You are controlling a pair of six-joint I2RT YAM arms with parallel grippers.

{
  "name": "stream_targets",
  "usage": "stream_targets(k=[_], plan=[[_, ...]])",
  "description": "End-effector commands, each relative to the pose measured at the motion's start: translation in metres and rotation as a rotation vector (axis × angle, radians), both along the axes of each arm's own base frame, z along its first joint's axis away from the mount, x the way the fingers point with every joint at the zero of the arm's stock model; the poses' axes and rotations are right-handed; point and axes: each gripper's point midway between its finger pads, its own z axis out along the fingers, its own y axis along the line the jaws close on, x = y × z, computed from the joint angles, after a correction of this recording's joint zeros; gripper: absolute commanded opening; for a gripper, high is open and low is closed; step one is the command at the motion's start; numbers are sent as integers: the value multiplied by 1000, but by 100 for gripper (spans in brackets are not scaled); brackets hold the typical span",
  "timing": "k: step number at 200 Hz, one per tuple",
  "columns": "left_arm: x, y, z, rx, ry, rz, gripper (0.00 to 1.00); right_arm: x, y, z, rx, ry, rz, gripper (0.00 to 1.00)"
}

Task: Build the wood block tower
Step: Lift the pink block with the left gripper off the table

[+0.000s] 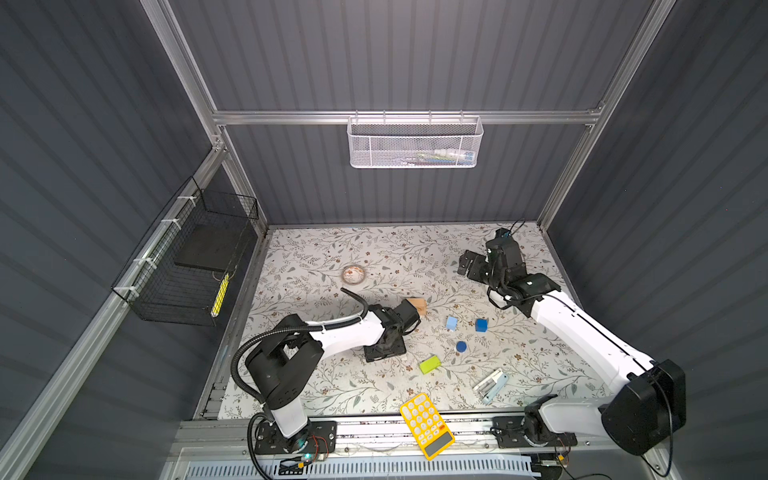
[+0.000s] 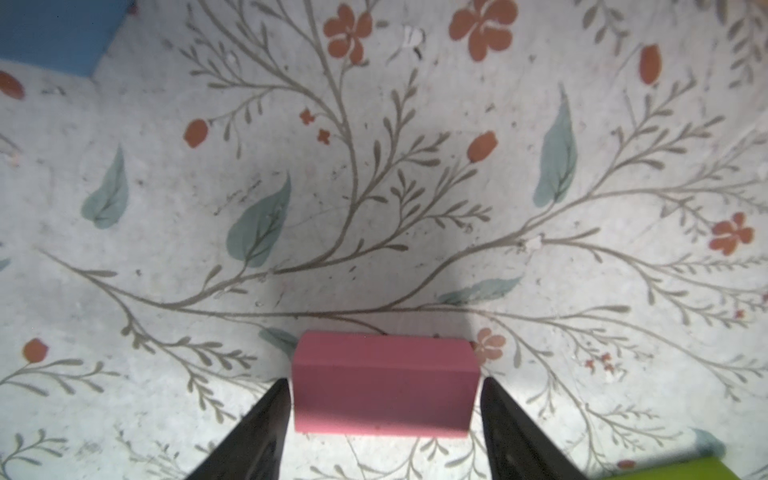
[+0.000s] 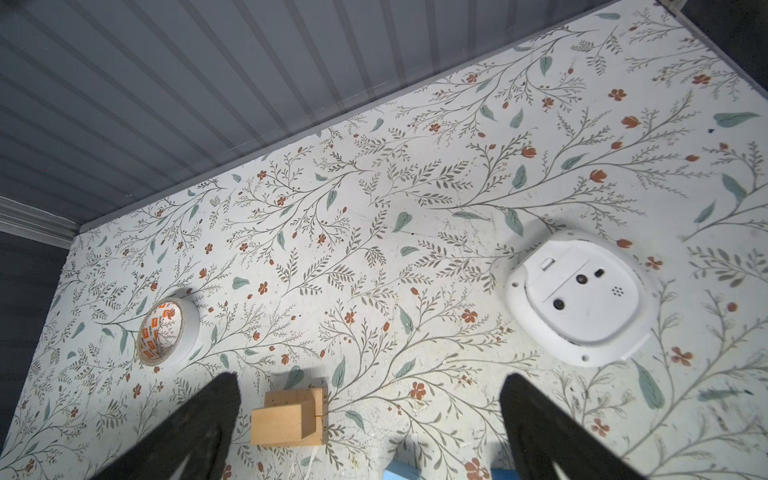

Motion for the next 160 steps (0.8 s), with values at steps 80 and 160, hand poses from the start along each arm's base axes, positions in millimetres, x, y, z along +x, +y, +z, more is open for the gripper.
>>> stream_targets(k=[80,160], plan=[[-4,2,-1,0,6,9,69,5,1,-6,6,7,-4,99],[-8,5,-5,24,27,-12,68,5,2,-7,8,11,0,99]])
